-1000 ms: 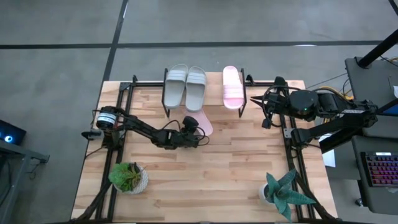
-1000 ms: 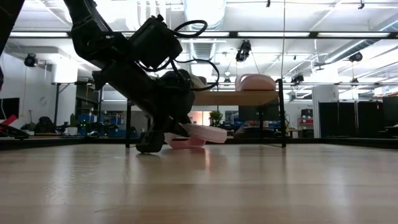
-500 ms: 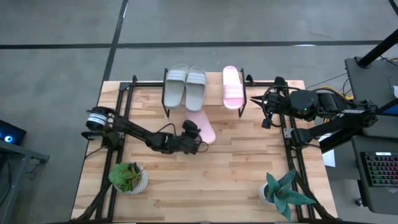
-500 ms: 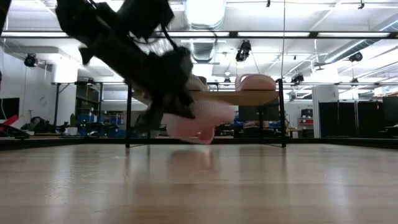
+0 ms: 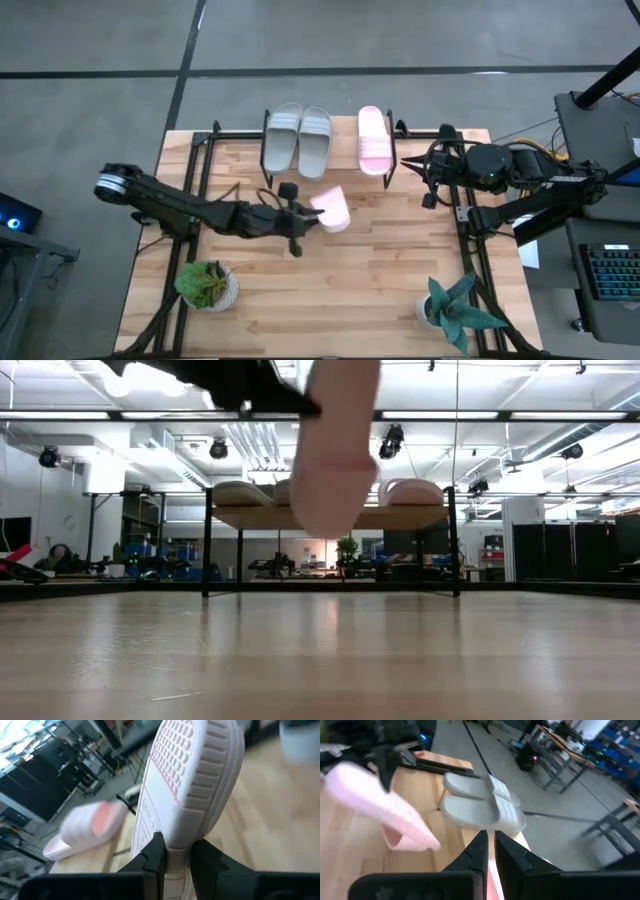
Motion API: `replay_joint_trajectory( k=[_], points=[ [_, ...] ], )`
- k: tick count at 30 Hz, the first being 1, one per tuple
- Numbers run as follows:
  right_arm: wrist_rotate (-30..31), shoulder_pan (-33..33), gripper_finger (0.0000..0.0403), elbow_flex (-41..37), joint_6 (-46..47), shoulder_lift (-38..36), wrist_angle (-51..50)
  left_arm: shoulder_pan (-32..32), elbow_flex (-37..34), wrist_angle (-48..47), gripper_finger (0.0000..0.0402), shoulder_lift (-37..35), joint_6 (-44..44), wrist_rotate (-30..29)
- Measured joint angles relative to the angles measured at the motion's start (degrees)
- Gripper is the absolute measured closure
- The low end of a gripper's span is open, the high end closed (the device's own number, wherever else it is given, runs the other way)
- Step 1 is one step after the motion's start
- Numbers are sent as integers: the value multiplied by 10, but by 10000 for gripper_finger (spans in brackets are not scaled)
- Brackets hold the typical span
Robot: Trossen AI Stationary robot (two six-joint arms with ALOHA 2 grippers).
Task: Pick and place slides into the shelf
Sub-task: Put the pink slide on the shelf
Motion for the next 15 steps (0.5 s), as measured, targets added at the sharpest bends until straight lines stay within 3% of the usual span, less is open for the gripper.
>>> replay_joint_trajectory(
  k=[8,15],
  points=[
    [-96,1,381,0,-59,4,51,0,2,25,364,-112,-112,31],
    [-230,2,380,-5,-164,33,130,2,-2,84,364,-175,-97,82]
  ],
)
